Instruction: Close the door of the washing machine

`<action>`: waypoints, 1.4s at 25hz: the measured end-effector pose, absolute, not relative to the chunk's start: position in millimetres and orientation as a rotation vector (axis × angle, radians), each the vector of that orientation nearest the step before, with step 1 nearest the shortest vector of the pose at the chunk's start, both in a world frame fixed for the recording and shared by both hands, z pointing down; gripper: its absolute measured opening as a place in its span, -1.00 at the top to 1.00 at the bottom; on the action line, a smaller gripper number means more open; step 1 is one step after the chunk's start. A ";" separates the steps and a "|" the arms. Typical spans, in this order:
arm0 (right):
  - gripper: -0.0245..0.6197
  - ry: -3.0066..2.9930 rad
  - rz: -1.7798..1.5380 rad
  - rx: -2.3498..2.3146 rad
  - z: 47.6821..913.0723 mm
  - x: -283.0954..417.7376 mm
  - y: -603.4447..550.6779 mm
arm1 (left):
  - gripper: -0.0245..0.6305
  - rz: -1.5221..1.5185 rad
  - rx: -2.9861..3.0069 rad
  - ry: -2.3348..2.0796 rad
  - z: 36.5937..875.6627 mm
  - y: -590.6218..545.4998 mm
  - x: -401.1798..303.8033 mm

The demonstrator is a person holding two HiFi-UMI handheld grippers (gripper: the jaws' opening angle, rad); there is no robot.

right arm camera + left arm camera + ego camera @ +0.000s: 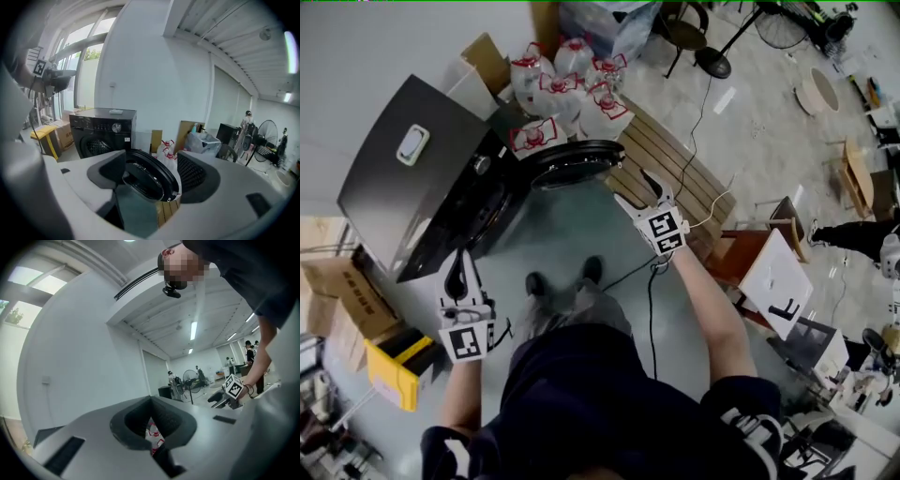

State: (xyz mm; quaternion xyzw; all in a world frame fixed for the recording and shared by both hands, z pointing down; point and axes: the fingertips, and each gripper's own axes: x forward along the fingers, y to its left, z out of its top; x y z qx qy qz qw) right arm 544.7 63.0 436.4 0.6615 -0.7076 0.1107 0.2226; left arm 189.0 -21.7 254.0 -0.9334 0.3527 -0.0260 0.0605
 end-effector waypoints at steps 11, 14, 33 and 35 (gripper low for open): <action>-0.18 -1.935 0.337 1.652 530.3 589.1 -2.1 | 0.85 -0.179 -2.793 1.177 291.4 -30.0 163.8; -0.17 -1.894 0.350 1.640 546.1 599.9 -9.9 | 0.85 -0.186 -2.806 1.146 297.5 -34.2 157.8; -0.07 -1.943 0.409 1.296 696.1 678.2 -58.1 | 0.85 -0.384 -2.725 1.387 360.9 -47.1 181.5; 0.01 -1.949 0.418 1.275 709.5 688.2 -62.9 | 0.85 -0.404 -2.702 1.416 365.7 -47.5 186.5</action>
